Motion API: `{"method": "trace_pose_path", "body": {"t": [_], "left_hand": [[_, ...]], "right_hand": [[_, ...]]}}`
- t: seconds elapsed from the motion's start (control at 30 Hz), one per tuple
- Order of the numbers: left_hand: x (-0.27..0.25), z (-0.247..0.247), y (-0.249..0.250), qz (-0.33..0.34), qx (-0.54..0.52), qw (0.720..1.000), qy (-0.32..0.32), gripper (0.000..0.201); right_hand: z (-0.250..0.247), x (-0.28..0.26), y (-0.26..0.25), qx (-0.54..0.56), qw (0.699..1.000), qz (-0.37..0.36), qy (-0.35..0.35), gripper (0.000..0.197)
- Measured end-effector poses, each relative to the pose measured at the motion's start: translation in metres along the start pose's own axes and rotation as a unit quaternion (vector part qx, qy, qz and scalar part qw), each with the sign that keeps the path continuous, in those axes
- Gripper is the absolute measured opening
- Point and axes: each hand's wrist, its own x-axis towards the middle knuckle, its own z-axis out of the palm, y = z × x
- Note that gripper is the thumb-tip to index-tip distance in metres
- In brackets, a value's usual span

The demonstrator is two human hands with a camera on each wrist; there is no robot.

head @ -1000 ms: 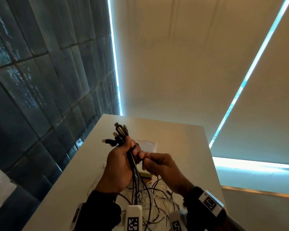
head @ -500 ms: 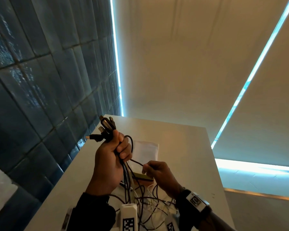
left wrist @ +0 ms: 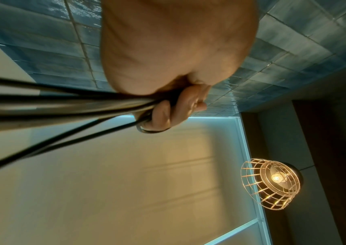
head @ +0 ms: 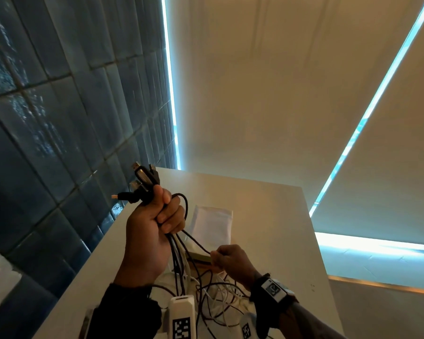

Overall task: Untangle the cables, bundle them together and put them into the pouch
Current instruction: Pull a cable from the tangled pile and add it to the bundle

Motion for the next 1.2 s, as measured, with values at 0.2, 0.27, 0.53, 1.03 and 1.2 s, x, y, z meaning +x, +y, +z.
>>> {"method": "trace_pose_path", "body": {"t": [0.2,0.27,0.53,1.03,1.2], "left_hand": [[0.007,-0.006,-0.005,-0.019,0.030,0.999,0.034,0.030],[0.007,-0.006,-0.011,-0.042,0.047,0.996,0.061,0.029],[0.008,-0.004,-0.036,-0.089,0.153,0.971,0.161,0.034],[0.001,0.008,-0.021,-0.048,0.011,0.998,0.028,0.035],[-0.002,0.009,-0.021,-0.043,0.027,0.998,0.024,0.036]], "right_hand": [[-0.015,0.000,-0.009,-0.020,0.999,0.003,0.038,0.027],[-0.021,-0.002,-0.025,0.064,0.996,-0.014,0.067,0.027],[-0.040,-0.034,-0.104,0.292,0.943,-0.158,0.002,0.015],[-0.036,-0.051,-0.078,0.174,0.960,-0.202,-0.092,0.019],[-0.027,-0.040,-0.057,0.160,0.970,-0.165,-0.084,0.021]]}}
